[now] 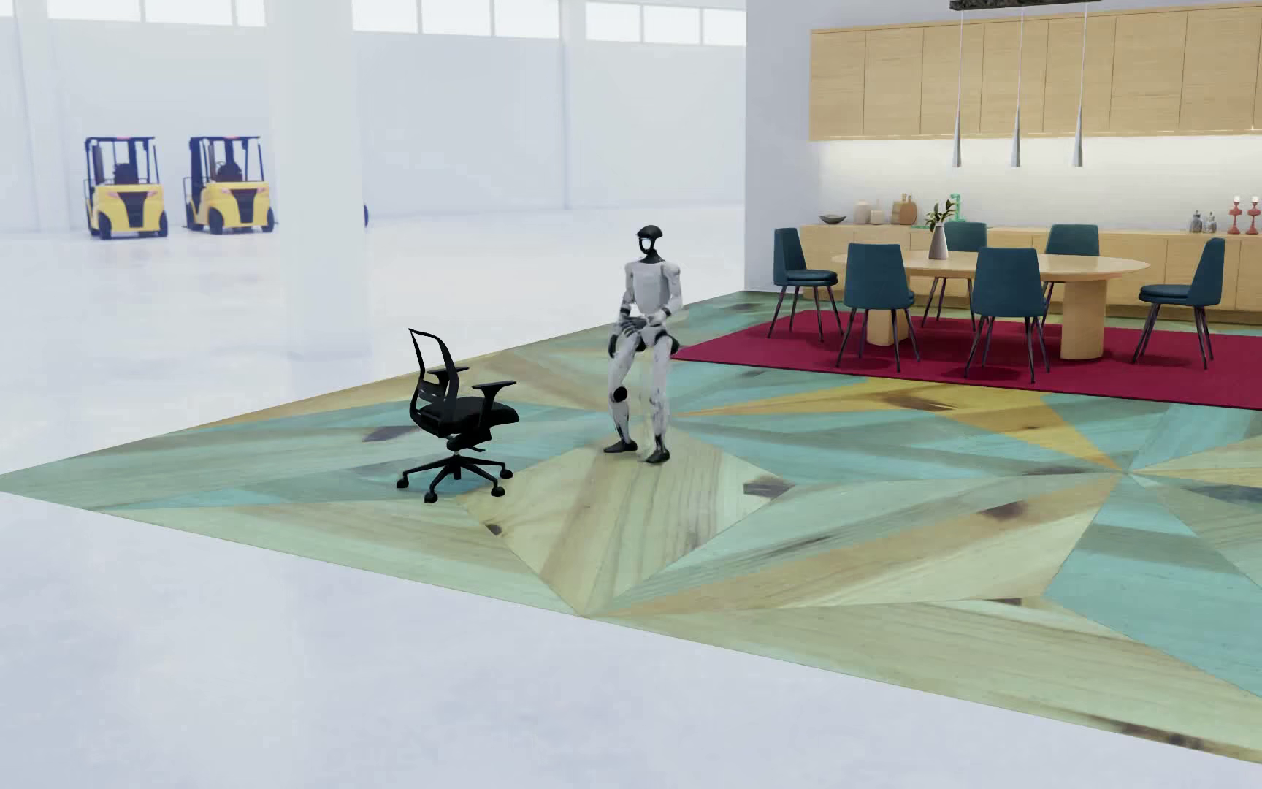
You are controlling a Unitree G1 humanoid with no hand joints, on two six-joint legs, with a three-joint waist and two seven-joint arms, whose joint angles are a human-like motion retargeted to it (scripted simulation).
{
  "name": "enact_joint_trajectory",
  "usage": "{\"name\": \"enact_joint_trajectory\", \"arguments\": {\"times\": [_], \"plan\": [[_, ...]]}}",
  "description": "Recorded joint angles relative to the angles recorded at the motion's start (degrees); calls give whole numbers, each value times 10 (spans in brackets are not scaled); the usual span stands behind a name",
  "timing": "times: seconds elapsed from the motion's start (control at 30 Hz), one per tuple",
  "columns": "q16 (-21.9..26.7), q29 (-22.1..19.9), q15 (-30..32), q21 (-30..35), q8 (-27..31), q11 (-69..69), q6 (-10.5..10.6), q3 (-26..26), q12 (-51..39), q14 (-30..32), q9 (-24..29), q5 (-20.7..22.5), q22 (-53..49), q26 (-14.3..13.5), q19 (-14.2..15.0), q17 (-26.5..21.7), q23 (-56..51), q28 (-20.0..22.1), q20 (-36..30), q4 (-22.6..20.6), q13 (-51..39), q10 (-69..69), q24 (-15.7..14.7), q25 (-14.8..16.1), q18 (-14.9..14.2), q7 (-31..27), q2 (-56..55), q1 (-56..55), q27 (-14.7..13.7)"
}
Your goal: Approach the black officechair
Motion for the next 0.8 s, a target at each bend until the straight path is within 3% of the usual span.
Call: {"name": "enact_joint_trajectory", "arguments": {"times": [0.03, 0.07, 0.13, 0.2, 0.23, 0.3, 0.33, 0.37, 0.4, 0.47, 0.57, 0.67, 0.73, 0.77, 0.8], "plan": [[7, 5, 55, 5, 1, -82, -3, -3, -1, 3, -3, 24, 0, 9, -32, 0, 4, -14, -3, -1, 26, -21, -2, 9, -2, -11, 24, 9, 0], [8, 7, 45, 3, -19, -112, -5, -3, -1, 1, -5, 24, 9, 22, -34, 1, 2, -22, -1, -4, 52, -22, -8, 20, -6, -20, 43, 9, -2], [2, 9, 58, 3, -44, -154, -5, -4, 14, -8, -7, 30, 45, 75, -15, 22, 3, -18, 27, -2, 82, -17, -15, 36, -10, -35, 71, 5, 4], [-29, 39, 56, 22, -51, -162, -2, -4, 48, -18, -8, 40, 92, 136, -14, 36, 7, 27, 96, 8, 77, -12, -11, 34, -19, -40, 76, 3, 5], [-51, 47, 55, 34, -50, -165, -1, -2, 66, -22, -9, 46, 117, 163, -19, 39, 7, 49, 138, 14, 61, -16, -29, 27, -22, -37, 77, 7, 2], [-70, 25, 55, 41, -42, -173, 2, 1, 96, -25, -11, 62, 175, 200, -22, 45, 5, 58, 195, 28, 14, -24, -77, 20, -29, -27, 79, 17, -1], [-58, 11, 54, 45, -35, -175, 3, 2, 111, -28, -12, 71, 208, 214, -23, 46, 1, 40, 195, 36, -14, -25, -78, 11, -33, -21, 79, 20, -7], [-44, 4, 52, 64, -29, -174, 4, 2, 119, -31, -12, 79, 239, 236, -26, 45, -4, 11, 179, 44, -43, -21, -60, -19, -37, -15, 79, 21, -11], [-28, -7, 48, 59, -25, -171, 6, 2, 131, -35, -13, 85, 267, 250, -29, 50, -16, -26, 158, 52, -70, -12, -35, -23, -40, -11, 77, 19, -13], [-4, -30, 38, 27, -21, -159, 9, 4, 138, -47, -12, 96, 311, 269, -35, 61, -67, -100, 132, 67, -100, 16, 7, 4, -44, -7, 71, 8, -45], [7, -66, 7, 17, -21, -120, 18, 8, 135, -75, -8, 109, 326, 278, -45, 58, -140, -127, 147, 95, -124, 108, 32, 9, -55, -16, 57, -35, -90], [8, -76, -23, 9, -40, -79, 27, 12, 116, -78, -3, 108, 294, 251, -48, 48, -173, -93, 165, 100, -120, 230, 36, 10, -83, -71, 52, -103, -101], [-2, -62, -25, 20, -48, -82, 30, 13, 107, -95, -4, 105, 265, 229, -45, 39, -139, -67, 165, 79, -121, 178, 34, 20, -84, -122, 62, -95, -85], [-7, -47, -20, 34, -50, -96, 31, 12, 106, -68, -7, 103, 248, 215, -45, 33, -108, -64, 159, 78, -125, 115, 32, 21, -83, -119, 71, -73, -69], [-9, -27, -18, 52, -52, -103, 32, 10, 108, -68, -9, 104, 227, 201, -44, 29, -74, -63, 151, 78, -130, 88, 31, 18, -65, -116, 78, -56, -52]]}}
